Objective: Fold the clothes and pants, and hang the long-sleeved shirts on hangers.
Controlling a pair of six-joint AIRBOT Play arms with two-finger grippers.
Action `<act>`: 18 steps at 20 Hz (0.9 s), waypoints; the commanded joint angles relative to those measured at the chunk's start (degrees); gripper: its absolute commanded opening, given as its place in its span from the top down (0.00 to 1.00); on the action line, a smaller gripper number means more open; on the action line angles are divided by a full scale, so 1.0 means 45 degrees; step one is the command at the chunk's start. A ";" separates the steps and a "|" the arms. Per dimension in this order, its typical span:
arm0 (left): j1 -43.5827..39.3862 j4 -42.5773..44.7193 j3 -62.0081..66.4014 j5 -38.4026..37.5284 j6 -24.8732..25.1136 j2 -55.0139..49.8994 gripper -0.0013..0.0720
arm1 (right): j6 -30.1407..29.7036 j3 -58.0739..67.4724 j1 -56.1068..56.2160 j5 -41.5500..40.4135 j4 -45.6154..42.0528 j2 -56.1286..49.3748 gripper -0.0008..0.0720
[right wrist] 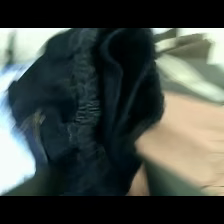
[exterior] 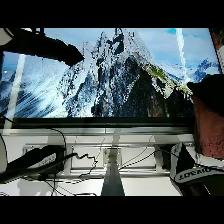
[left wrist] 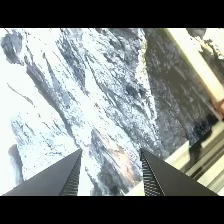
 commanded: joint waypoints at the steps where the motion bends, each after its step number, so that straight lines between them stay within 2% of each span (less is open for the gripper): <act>1: 0.0005 -0.0039 0.0010 0.0015 0.0000 0.0155 0.40 | -0.1758 -0.0049 -0.1151 0.0583 -0.0034 0.0102 0.15; 2: 0.0005 -0.0034 0.0010 0.0015 0.0000 0.0155 0.40 | -0.2861 -0.0083 -0.1137 0.0476 0.0282 -0.0019 0.15; 3: 0.0005 -0.0044 0.0010 0.0015 0.0000 0.0155 0.40 | -0.3201 -0.0078 -0.0991 0.0481 0.0500 -0.0117 0.16; 4: 0.0005 -0.0044 0.0010 0.0019 0.0000 0.0155 0.40 | -0.3264 -0.0078 -0.0699 0.0325 0.0855 -0.0199 0.29; 5: 0.0005 -0.0044 0.0010 0.0019 0.0000 0.0155 0.40 | -0.3662 -0.0078 -0.0272 0.0039 0.1175 -0.0287 0.47; 7: 0.0005 -0.0044 0.0010 0.0019 0.0000 0.0155 0.40 | -0.5615 -0.0068 0.1277 -0.0578 0.1690 -0.0505 0.81; 8: 0.0005 -0.0049 0.0010 0.0019 0.0000 0.0155 0.40 | -0.6586 -0.0063 0.2244 -0.0816 0.1792 -0.0588 0.92; 11: 0.0005 -0.0044 0.0010 0.0019 0.0000 0.0155 0.40 | -0.9544 -0.0063 0.5712 -0.1569 0.1180 -0.0777 0.94; 15: 0.0005 -0.0044 0.0010 0.0015 0.0000 0.0155 0.40 | -0.9612 -0.0063 0.9394 -0.2526 -0.1156 -0.1268 0.94; 18: 0.0005 -0.0044 0.0010 0.0019 0.0000 0.0155 0.40 | -0.9612 -0.0068 1.0598 -0.2574 -0.2030 -0.1909 0.94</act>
